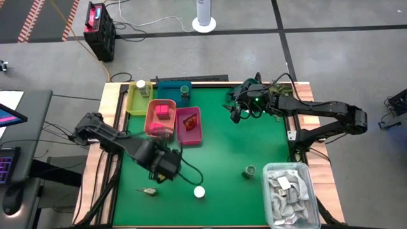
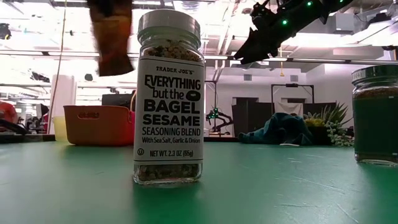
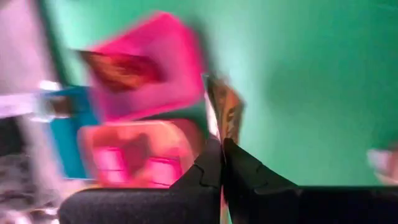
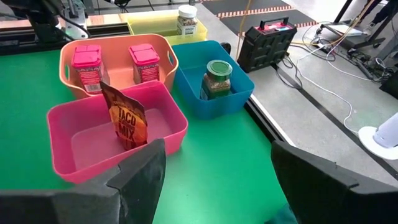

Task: Sort spices by type
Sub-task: Put the right orange seasoning pack into the red bin

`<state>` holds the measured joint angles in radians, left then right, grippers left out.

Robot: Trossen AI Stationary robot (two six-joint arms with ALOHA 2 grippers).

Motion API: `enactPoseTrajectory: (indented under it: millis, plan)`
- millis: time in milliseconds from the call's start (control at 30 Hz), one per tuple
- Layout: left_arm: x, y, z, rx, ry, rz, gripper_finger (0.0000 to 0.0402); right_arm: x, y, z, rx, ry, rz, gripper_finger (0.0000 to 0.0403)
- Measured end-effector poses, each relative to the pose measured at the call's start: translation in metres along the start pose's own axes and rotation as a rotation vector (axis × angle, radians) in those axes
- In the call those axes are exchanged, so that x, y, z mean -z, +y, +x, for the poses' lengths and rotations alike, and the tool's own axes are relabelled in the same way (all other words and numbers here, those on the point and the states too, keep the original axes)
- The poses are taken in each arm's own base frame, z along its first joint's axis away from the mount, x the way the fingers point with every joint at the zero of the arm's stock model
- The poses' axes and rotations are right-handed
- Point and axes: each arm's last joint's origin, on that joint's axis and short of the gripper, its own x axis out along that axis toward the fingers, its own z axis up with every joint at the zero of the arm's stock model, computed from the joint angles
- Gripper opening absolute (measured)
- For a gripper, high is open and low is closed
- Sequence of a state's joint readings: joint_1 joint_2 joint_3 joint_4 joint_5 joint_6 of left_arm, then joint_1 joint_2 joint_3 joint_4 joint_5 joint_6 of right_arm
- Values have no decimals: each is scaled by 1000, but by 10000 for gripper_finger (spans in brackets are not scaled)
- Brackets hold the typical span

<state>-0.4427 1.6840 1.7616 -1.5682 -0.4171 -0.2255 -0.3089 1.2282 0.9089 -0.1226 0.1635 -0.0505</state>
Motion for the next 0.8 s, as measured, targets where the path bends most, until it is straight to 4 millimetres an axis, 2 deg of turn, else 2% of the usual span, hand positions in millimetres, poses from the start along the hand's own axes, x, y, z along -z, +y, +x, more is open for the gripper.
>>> enactPoseTrajectory:
  millis: [167, 500, 633, 800]
  plan:
    - [8, 37, 1, -124, -5, -21, 0, 0, 0, 0, -1, 1, -1, 317]
    - [35, 113, -1, -254, 15, -257, 0, 0, 0, 0, -1, 3, -3, 317]
    - [40, 130, 1, -263, 22, -302, 0, 0, 0, 0, -1, 3, -3, 317]
    - [31, 139, 7, -191, -51, -311, 0, 0, 0, 0, -1, 1, -3, 317]
